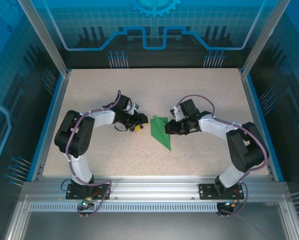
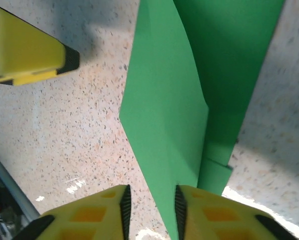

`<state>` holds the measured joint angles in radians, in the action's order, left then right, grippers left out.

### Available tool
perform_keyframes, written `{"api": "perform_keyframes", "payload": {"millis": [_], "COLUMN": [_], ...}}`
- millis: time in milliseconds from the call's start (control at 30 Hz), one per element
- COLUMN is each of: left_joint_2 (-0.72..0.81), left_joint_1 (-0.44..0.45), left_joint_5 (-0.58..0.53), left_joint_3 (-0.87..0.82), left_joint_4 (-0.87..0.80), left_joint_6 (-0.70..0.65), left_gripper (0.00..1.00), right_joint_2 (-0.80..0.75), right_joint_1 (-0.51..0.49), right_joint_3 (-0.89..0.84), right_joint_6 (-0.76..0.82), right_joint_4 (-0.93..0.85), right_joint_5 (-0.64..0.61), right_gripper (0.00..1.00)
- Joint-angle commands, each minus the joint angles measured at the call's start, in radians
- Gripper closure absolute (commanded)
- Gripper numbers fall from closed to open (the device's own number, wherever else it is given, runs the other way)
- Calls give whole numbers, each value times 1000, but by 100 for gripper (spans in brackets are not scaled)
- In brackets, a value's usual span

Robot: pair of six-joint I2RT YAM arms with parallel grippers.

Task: Fold a paper plane with a square sheet of paper (fold left side to right side)
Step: Fourth fold the wing at the center of the table, then turn over the paper at the center of the table.

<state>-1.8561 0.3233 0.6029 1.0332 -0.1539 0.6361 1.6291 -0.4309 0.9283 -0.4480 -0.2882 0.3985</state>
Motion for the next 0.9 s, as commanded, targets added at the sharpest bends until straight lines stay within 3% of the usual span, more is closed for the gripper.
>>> {"api": "perform_keyframes", "payload": {"millis": [0,267,533,867], "left_joint_2": [-7,-89,-166,-261], "left_joint_1": [31,98,121,143], "left_joint_5": [33,61,73,79], "left_joint_3": [-11,59,151,254], "left_joint_4": [50,106,99,55], "left_joint_6": [40,85,91,76], "left_gripper": [47,46,47,54], "right_joint_2": [-11,-75,-159,-260], "right_joint_1": [17,60,90,119], "right_joint_3": [31,-72,-142,-194], "right_joint_6": [62,-19,-62,-95], "right_joint_4": [-58,64,97,93], "right_joint_5": [-64,-35,-7,22], "right_gripper": [66,55,50,46]}}
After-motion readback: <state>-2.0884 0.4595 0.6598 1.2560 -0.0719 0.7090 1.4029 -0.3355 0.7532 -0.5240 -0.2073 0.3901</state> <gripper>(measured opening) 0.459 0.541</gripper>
